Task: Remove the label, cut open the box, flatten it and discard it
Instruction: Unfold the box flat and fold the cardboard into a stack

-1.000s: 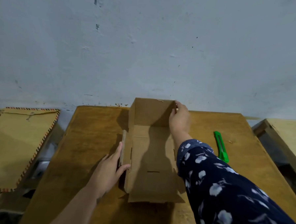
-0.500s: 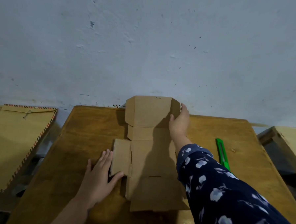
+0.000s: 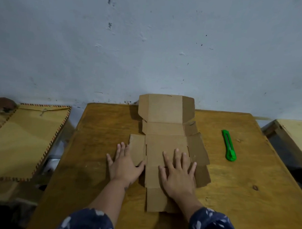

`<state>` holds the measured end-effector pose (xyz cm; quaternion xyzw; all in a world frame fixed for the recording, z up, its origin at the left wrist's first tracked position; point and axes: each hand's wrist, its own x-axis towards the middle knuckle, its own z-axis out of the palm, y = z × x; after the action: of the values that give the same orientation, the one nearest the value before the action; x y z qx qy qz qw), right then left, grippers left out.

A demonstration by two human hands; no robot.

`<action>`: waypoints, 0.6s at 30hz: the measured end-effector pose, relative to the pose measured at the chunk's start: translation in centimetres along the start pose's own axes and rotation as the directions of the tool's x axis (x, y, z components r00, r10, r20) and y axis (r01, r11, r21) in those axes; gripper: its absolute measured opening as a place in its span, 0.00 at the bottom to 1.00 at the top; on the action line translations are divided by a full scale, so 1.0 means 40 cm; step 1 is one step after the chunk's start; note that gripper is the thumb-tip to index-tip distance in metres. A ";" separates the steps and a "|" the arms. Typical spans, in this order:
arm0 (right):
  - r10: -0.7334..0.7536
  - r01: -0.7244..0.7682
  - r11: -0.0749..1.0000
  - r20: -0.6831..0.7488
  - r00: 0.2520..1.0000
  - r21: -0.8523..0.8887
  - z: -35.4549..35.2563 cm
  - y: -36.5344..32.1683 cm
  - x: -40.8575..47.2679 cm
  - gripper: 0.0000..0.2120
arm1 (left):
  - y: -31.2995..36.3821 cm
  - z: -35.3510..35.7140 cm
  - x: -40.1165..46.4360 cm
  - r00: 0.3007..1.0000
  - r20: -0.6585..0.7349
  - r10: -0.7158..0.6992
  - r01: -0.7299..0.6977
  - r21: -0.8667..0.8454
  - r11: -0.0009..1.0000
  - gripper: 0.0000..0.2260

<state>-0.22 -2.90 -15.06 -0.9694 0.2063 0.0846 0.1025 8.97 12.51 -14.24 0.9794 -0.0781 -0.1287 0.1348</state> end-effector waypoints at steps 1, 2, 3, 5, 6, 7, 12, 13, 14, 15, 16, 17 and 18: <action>0.009 -0.009 1.000 -0.017 1.000 0.002 0.007 0.003 -0.011 0.28 | -0.004 -0.001 -0.008 1.000 0.002 0.013 -0.013 0.010 1.000 0.41; 0.017 -0.017 1.000 -0.027 0.999 -0.002 0.011 0.003 -0.021 0.28 | -0.010 -0.002 -0.016 1.000 0.004 0.024 -0.025 0.016 1.000 0.41; 0.022 -0.022 1.000 -0.029 0.999 -0.010 0.015 0.001 -0.028 0.28 | -0.019 -0.006 -0.024 0.999 0.004 0.032 -0.032 0.017 0.999 0.40; 0.026 -0.027 0.999 -0.025 0.999 -0.020 0.020 -0.007 -0.040 0.28 | -0.040 -0.017 -0.037 0.999 -0.011 0.044 -0.043 0.007 0.999 0.40; 0.028 -0.029 0.999 -0.024 0.999 -0.020 0.022 -0.012 -0.045 0.28 | -0.053 -0.025 -0.041 0.998 -0.028 0.053 -0.053 -0.001 0.999 0.39; 0.031 -0.031 0.999 -0.023 0.999 -0.017 0.025 -0.017 -0.050 0.28 | -0.066 -0.033 -0.044 0.997 -0.049 0.065 -0.065 -0.008 0.998 0.39; 0.043 -0.043 0.999 -0.023 0.999 -0.002 0.032 -0.035 -0.075 0.27 | -0.139 -0.061 -0.057 0.982 -0.174 0.074 -0.090 -0.082 0.993 0.32; 0.046 -0.046 0.999 -0.025 0.999 -0.003 0.034 -0.037 -0.079 0.27 | -0.153 -0.062 -0.059 0.980 -0.191 0.062 -0.082 -0.098 0.992 0.31; 0.048 -0.048 0.999 -0.027 0.998 -0.006 0.035 -0.038 -0.083 0.27 | -0.167 -0.062 -0.060 0.978 -0.201 0.048 -0.071 -0.105 0.992 0.30; 0.048 -0.049 0.999 -0.031 0.998 -0.011 0.038 -0.038 -0.087 0.27 | -0.180 -0.060 -0.060 0.979 -0.198 0.038 -0.060 -0.103 0.993 0.30; 0.047 -0.047 0.999 -0.034 0.998 -0.015 0.041 -0.039 -0.090 0.27 | -0.192 -0.056 -0.060 0.982 -0.183 0.033 -0.052 -0.095 0.994 0.30; 0.045 -0.046 0.999 -0.037 0.998 -0.016 0.044 -0.039 -0.094 0.27 | -0.202 -0.050 -0.059 0.987 -0.159 0.032 -0.046 -0.087 0.995 0.30; 0.045 -0.046 0.999 -0.039 0.998 -0.018 0.047 -0.039 -0.099 0.27 | -0.210 -0.044 -0.059 0.991 -0.129 0.032 -0.043 -0.084 0.996 0.30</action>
<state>-3.35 0.46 -15.78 -0.9669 0.2294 0.0698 0.0875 8.20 21.36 -14.44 0.9772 -0.0820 -0.0665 0.1844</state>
